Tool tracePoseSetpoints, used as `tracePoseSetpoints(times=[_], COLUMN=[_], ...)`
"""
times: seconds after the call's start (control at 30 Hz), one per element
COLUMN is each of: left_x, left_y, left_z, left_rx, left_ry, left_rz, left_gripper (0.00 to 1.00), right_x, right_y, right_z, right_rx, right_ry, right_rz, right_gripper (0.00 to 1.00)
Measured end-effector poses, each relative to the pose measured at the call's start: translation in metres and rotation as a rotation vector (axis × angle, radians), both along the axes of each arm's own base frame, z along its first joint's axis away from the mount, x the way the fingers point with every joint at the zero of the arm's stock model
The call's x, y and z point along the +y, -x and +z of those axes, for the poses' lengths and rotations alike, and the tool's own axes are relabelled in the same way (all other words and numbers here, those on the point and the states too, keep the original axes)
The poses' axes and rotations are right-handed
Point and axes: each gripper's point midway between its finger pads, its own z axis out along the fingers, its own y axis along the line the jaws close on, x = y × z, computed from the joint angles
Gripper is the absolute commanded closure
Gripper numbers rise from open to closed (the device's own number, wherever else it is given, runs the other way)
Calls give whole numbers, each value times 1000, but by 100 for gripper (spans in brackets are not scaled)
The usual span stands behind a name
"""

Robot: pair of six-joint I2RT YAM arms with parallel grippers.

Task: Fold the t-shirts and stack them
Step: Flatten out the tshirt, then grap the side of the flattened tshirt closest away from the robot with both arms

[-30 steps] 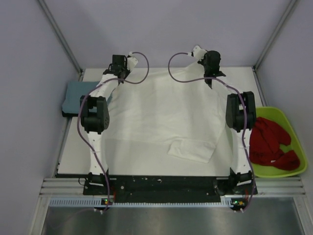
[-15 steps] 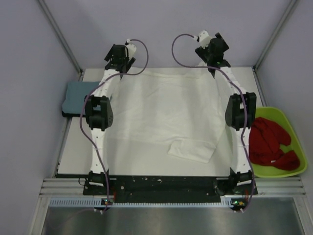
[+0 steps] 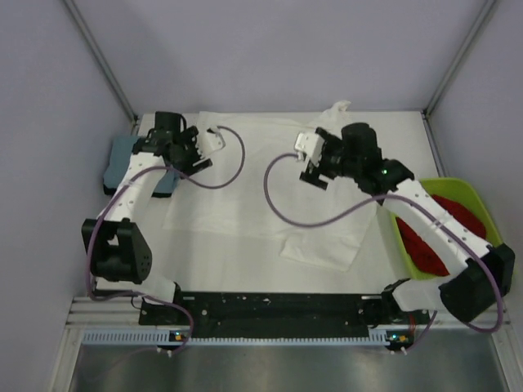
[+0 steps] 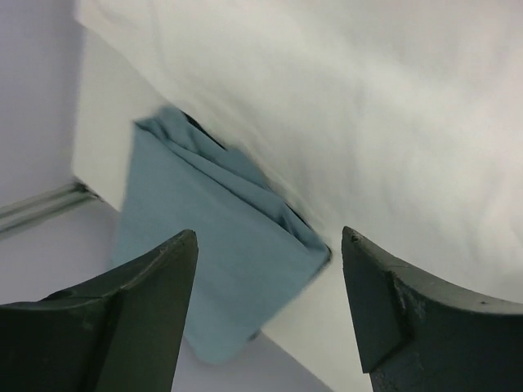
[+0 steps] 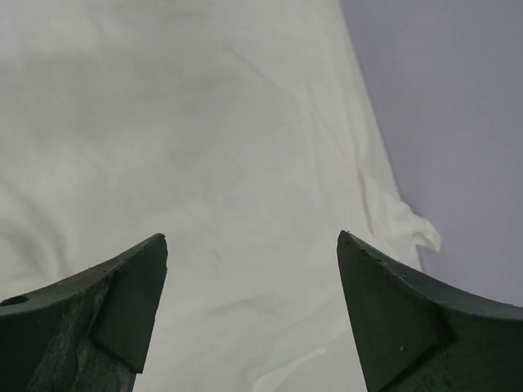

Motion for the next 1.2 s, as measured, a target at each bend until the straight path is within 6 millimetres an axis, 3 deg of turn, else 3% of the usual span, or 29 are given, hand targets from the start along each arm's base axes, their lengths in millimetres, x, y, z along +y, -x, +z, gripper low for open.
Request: tracePoseSetpoints(times=[0.1, 0.2, 0.33, 0.37, 0.47, 0.6, 0.7, 0.73, 0.8, 0.87, 0.9, 1.07, 1.2], left_x=[26, 64, 97, 97, 94, 100, 108, 110, 114, 116, 117, 117, 113], left_y=[48, 86, 137, 144, 151, 137, 119, 113, 104, 101, 101, 107, 122], left_z=[-36, -86, -141, -149, -165, -173, -172, -172, -172, -175, -177, -179, -165], left_rx=[148, 296, 455, 473, 482, 423, 372, 354, 331, 328, 334, 353, 365], left_ry=[-59, -106, -148, -156, -177, -212, -243, -251, -265, -269, -272, -258, -226], left_rz=[-69, -63, -69, -87, -134, -125, -89, -76, -56, -44, -41, -12, 27], left_gripper=[24, 22, 19, 11, 12, 14, 26, 35, 61, 96, 100, 100, 100], right_x=[27, 31, 15, 8, -18, -45, -48, -47, -43, -40, -39, -46, -63], right_y=[67, 114, 188, 203, 236, 246, 236, 232, 227, 221, 217, 216, 226], right_z=[-34, -86, -161, -175, -209, -237, -248, -251, -259, -258, -258, -252, -226], right_rx=[78, 218, 420, 457, 565, 599, 559, 549, 550, 539, 529, 518, 509], right_ry=[67, 194, 420, 468, 567, 654, 681, 682, 685, 686, 690, 709, 717], right_rz=[166, 239, 338, 362, 366, 312, 264, 250, 225, 198, 183, 165, 165], right_gripper=[19, 15, 13, 14, 15, 32, 51, 59, 78, 97, 100, 100, 100])
